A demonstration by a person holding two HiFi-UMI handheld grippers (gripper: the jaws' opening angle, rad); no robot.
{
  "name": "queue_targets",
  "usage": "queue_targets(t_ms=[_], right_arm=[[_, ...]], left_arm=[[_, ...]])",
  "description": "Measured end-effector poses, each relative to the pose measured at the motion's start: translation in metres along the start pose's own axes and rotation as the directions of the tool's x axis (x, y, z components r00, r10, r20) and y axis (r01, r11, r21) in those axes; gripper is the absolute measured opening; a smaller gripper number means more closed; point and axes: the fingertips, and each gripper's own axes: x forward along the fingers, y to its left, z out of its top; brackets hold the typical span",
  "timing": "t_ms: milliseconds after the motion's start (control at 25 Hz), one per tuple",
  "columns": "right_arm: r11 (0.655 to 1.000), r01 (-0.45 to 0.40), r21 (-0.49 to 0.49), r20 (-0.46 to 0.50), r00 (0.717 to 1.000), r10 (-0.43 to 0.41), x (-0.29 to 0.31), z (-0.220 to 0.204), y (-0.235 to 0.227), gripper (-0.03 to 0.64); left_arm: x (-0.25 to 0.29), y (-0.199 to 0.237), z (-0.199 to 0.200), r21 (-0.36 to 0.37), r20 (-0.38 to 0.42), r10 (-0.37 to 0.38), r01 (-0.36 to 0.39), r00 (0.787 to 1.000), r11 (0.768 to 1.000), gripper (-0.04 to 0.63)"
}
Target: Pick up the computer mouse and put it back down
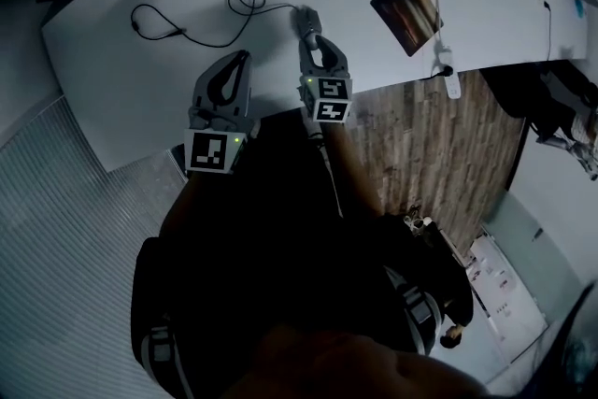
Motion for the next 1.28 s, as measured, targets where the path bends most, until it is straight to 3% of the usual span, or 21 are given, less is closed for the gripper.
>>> queue_targets(t_ms=[560,1280], right_arm=[[1.0,0.023,0.002,-0.211,0.977,-0.022,0.067,-0.058,-0.036,0.264],[1.0,0.007,-0.007,-0.351,0.936,-0.009,0.109,-0.085,-0.046,0.291]], left_arm=[[0.04,0.007,-0.019,-0.025,-0.061,0.021,-0.022,0.998,0.999,0.012],[0.073,0.03,-0.032,-0.061,-0.1,0.05,-0.056,0.994,0.997,0.012]])
